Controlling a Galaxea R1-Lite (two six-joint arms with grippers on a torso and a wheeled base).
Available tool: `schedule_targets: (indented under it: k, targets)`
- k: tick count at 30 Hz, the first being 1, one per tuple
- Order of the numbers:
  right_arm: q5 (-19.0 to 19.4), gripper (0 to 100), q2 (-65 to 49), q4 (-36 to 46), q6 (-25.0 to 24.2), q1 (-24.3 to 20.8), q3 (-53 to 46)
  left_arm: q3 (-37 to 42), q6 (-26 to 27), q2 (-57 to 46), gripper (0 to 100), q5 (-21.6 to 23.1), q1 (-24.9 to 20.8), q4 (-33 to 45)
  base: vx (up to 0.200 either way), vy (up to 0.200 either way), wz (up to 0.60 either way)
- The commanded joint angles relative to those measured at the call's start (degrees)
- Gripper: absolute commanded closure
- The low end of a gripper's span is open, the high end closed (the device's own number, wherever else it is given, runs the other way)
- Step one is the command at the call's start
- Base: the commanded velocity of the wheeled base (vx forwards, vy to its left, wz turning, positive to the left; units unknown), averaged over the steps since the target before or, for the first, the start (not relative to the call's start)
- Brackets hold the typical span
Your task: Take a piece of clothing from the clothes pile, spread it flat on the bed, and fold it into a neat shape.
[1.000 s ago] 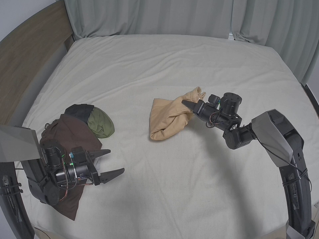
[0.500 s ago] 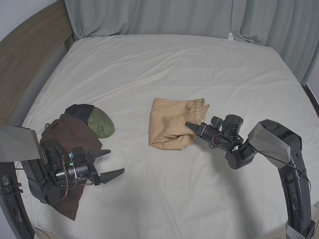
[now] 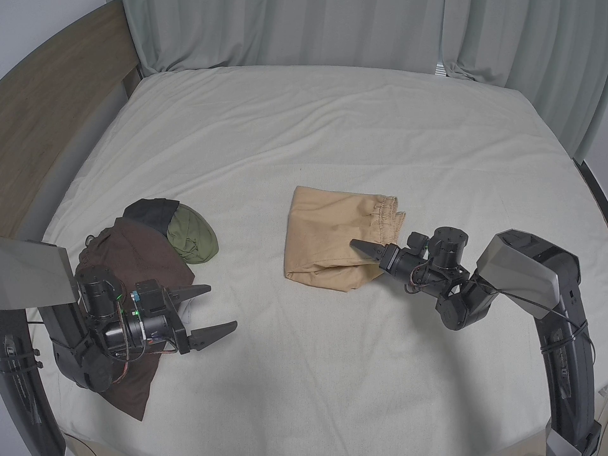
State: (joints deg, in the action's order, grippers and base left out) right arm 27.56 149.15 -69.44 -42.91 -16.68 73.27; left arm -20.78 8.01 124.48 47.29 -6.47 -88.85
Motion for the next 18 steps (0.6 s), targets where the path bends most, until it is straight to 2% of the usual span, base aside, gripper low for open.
schedule_targets:
  k: [1, 4, 9, 13, 18]
  targets:
    - [0.03, 0, -5.80, -0.70, 1.25, -0.02, -8.75, -0.22, -0.01, -0.20, 0, 0.00, 0.06, -0.01, 0.000, 0.000, 0.00]
    - [0.03, 0, -8.44, -3.07, 3.54, -0.73, -15.70, -0.22, -0.01, -0.29, 0, 0.00, -0.03, -0.01, 0.000, 0.000, 0.00]
    - [0.12, 0, -13.45, -5.97, 4.15, -2.40, -24.40, -0.22, -0.01, -0.73, 0, 0.00, 0.06, -0.01, 0.000, 0.000, 0.00]
    - [0.65, 0, -17.84, -7.82, 3.98, -3.27, -28.09, -0.22, -0.01, -0.73, 0, 0.00, -0.12, -0.01, 0.000, 0.000, 0.00]
    - [1.18, 0, -21.97, -7.20, 3.36, -3.89, -27.91, -0.31, -0.01, -0.73, 0, 0.00, -0.12, -0.01, 0.000, 0.000, 0.00]
